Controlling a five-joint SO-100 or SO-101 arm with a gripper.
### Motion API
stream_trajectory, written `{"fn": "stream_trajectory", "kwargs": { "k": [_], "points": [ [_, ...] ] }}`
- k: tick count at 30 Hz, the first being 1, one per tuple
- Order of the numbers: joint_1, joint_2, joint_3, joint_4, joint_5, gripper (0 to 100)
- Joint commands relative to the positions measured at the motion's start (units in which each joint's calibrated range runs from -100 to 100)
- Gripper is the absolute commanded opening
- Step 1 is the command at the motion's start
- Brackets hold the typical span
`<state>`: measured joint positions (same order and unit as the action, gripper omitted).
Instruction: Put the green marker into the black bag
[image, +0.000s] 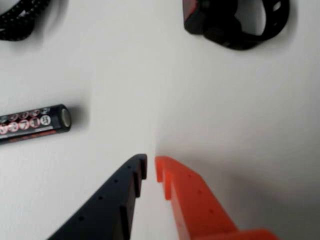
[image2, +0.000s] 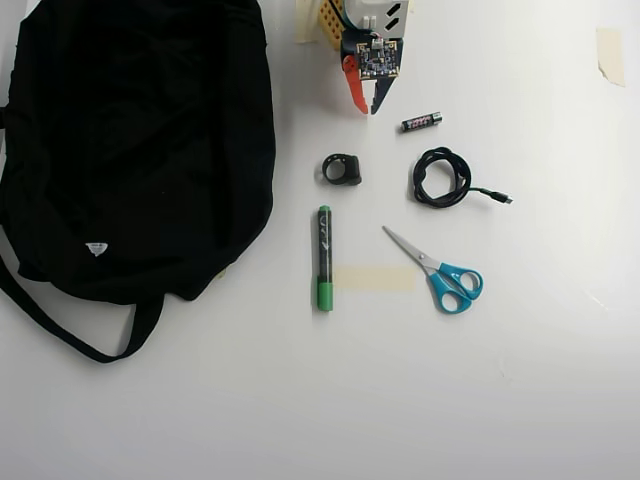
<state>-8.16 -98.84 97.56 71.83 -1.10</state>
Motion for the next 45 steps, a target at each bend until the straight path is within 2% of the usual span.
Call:
{"fn": "stream_trajectory", "kwargs": {
  "k": [1,30,45],
  "points": [
    [0.1,-0.5,1.7,0.8,-0.1,2],
    [-0.5,-0.5,1.7,-0.1,-0.6,2],
    [-0.6,-0.3,1.7,-18.0,-0.7,2]
  ]
}}
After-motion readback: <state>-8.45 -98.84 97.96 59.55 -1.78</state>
